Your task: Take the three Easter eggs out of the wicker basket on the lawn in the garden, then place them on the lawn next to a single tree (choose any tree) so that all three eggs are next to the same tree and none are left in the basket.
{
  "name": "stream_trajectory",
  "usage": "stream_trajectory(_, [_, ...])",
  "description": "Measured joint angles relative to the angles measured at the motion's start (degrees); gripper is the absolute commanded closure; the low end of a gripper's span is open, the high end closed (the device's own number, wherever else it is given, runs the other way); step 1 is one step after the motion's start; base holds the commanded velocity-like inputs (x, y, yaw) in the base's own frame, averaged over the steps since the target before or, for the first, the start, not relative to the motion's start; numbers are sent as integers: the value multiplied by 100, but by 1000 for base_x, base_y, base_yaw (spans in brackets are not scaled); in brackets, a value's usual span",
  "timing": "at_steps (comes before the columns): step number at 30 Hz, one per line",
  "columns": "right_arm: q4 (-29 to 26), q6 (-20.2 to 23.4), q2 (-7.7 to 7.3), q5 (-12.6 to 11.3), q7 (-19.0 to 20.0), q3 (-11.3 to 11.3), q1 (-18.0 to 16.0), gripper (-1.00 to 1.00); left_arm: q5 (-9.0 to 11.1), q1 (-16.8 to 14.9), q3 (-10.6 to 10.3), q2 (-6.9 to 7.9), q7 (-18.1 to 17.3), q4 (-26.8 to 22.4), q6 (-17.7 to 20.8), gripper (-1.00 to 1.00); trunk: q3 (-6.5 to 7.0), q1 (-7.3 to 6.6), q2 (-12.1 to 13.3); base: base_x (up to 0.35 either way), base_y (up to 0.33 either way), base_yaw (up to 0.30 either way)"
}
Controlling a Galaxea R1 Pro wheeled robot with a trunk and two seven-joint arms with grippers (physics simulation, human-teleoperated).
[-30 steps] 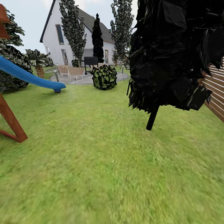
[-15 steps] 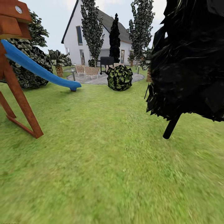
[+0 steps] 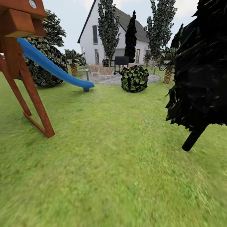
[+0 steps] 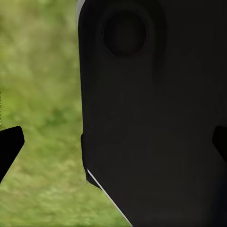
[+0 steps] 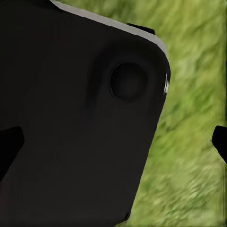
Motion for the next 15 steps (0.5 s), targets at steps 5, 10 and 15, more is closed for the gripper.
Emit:
stream_trajectory(5, [9,6,-85,15,0,-3,0,-100,0,0,0,0,0,0,0,-100,-6,0,0,322,0,23])
stream_trajectory(10, [11,3,-93,16,0,-2,0,-100,0,0,0,-2,0,0,0,-100,-7,0,0,322,0,1])
stream_trajectory(15, [14,-5,-87,15,0,-9,0,-100,0,0,0,0,0,0,0,-100,-7,0,0,322,0,0])
